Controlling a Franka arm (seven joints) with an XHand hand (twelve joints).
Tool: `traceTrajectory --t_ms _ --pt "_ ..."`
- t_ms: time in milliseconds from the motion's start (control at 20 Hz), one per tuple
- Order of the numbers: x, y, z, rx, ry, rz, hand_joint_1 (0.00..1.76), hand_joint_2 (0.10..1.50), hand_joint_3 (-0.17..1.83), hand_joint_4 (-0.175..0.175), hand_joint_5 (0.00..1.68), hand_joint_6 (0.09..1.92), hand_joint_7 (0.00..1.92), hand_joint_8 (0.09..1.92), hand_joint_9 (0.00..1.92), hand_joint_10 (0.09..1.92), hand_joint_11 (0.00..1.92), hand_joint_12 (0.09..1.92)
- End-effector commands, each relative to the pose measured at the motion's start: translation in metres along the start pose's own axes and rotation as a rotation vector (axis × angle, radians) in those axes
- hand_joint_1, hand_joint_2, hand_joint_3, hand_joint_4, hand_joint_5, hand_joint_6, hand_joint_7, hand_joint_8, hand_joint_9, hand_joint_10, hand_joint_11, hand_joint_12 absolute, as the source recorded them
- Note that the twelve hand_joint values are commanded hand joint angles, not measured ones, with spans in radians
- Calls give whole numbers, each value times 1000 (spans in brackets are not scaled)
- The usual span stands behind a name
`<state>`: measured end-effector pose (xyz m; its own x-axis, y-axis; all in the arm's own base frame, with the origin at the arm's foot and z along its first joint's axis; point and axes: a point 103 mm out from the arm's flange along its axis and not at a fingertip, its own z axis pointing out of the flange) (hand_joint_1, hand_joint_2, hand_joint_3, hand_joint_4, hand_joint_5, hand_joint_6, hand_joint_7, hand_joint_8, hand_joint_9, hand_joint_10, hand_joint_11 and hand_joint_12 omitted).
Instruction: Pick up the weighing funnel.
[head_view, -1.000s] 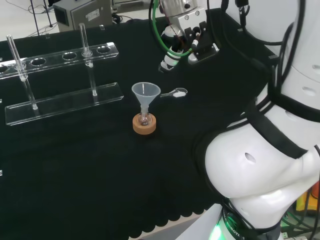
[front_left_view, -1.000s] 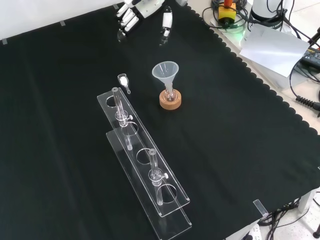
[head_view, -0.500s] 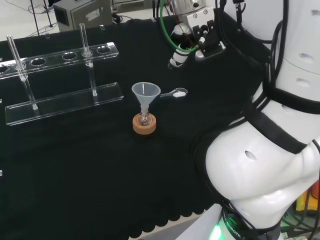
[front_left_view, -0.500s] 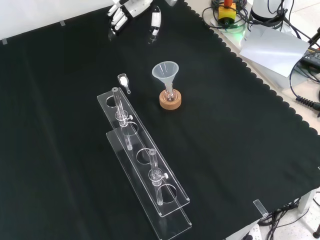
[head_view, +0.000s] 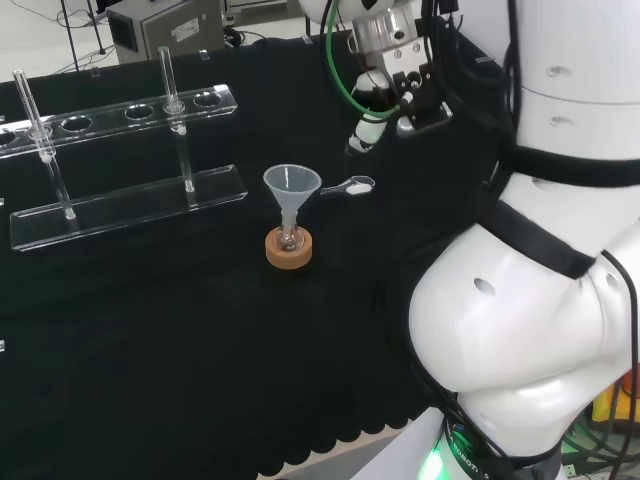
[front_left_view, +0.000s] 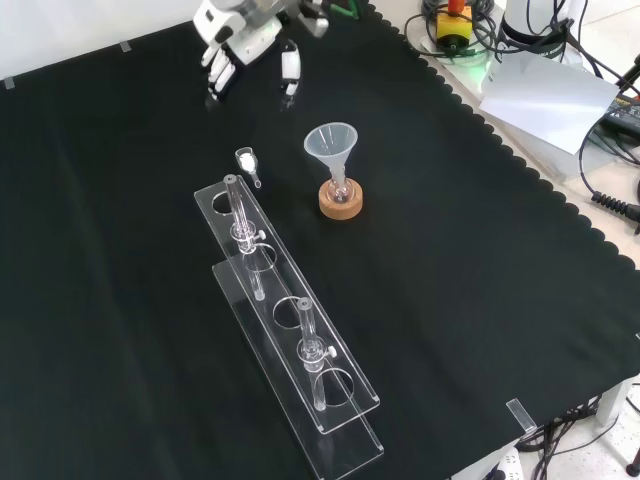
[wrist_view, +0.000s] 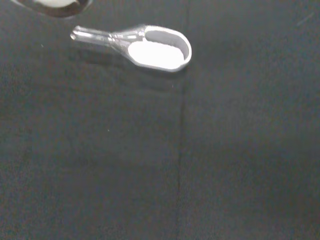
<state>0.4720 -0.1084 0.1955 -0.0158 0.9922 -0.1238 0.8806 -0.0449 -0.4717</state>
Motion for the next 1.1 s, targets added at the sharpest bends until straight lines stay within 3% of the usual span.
traceTrajectory --t_ms 50,1100 --pt "-15 33 26 -12 66 -20 746 664 480 -89 429 87 302 713 542 660 247 1375" --pt "-14 65 79 20 76 -5 804 642 527 -82 518 87 332 713 576 643 270 1363"
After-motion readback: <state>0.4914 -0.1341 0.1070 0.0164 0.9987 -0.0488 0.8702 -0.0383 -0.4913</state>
